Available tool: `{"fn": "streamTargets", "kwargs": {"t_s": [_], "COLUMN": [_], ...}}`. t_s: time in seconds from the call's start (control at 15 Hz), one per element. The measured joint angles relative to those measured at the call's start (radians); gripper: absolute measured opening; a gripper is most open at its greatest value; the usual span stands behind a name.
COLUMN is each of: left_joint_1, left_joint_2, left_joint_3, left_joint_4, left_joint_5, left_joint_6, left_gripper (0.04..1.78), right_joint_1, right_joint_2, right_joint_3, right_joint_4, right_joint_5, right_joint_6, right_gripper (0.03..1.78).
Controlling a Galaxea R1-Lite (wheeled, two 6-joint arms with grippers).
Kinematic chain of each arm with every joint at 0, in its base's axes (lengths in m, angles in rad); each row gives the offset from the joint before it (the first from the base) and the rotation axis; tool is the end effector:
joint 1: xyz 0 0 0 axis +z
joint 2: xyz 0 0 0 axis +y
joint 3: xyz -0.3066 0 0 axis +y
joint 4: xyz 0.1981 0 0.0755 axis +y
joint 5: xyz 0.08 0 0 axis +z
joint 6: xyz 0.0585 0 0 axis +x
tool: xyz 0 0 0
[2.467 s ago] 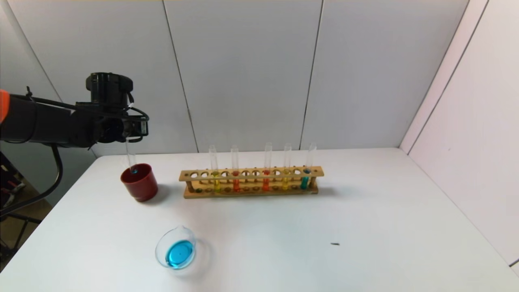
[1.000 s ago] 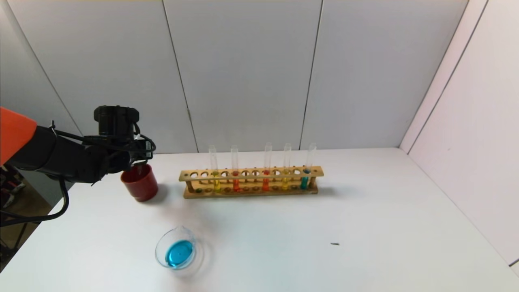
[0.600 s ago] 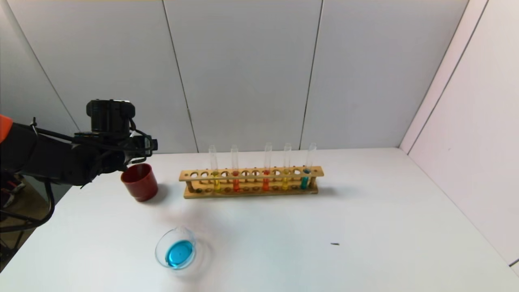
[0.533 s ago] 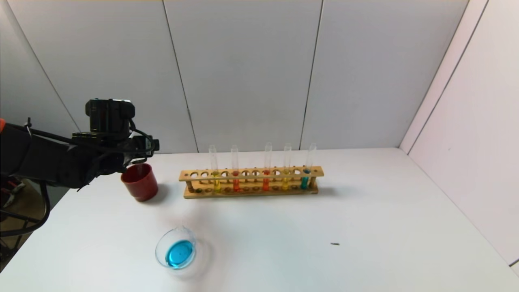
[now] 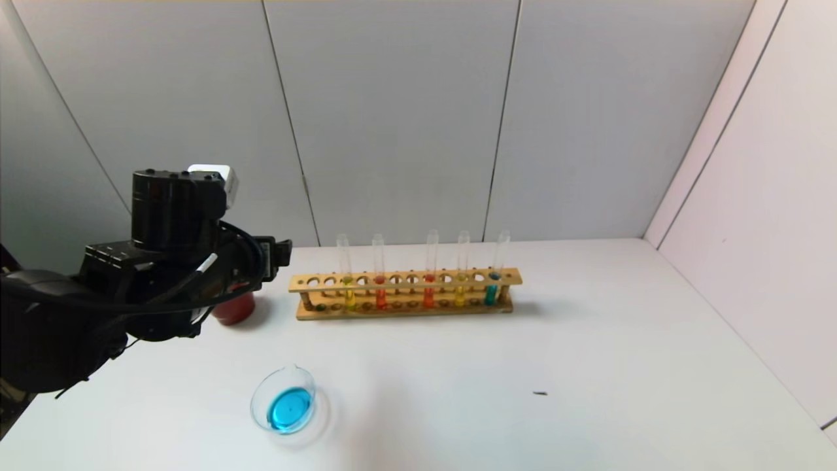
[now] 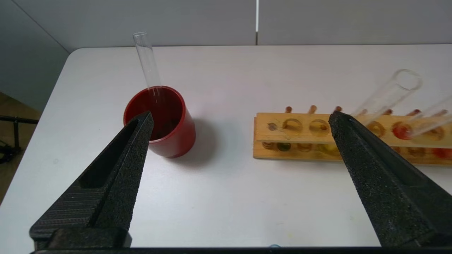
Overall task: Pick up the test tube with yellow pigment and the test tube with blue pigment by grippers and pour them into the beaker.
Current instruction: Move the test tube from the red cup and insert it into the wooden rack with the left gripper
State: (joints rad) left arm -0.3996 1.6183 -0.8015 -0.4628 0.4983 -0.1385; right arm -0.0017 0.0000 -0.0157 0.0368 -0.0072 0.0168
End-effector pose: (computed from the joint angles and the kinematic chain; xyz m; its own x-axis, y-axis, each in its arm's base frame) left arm 0.3134 -0.1020 0.1680 0.9450 0.1197 -0.3045 -0.1146 0.9928 0.0346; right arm 0.0288 -0.0005 0.0757 0.9997 -0.0089 -0.0211 0.0093 0.9998 0.0166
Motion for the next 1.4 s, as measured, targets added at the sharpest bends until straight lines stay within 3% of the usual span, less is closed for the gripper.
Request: {"fn": "streamTargets", "kwargs": {"t_s": [0.6,1.4], "left_joint_1": [-0.164,-0.186], "left_joint_2": [-0.021,0.156], "left_joint_3": [0.057,0.043], "left_joint_4": [-0.008,-0.22], "left_joint_5": [0.032,0.025], "left_joint_6": [-0.1,-0.098], "left_gripper": [1.75,1.75], "right_joint_1": [0.0,0.0], "right_joint_2": [0.0,0.0], "right_joint_3": [0.0,0.0], "right_joint_4": [0.0,0.0], "right_joint_5": [0.0,0.0], "right_joint_6": [0.0,0.0], "right_gripper": [1.7,1.7]}}
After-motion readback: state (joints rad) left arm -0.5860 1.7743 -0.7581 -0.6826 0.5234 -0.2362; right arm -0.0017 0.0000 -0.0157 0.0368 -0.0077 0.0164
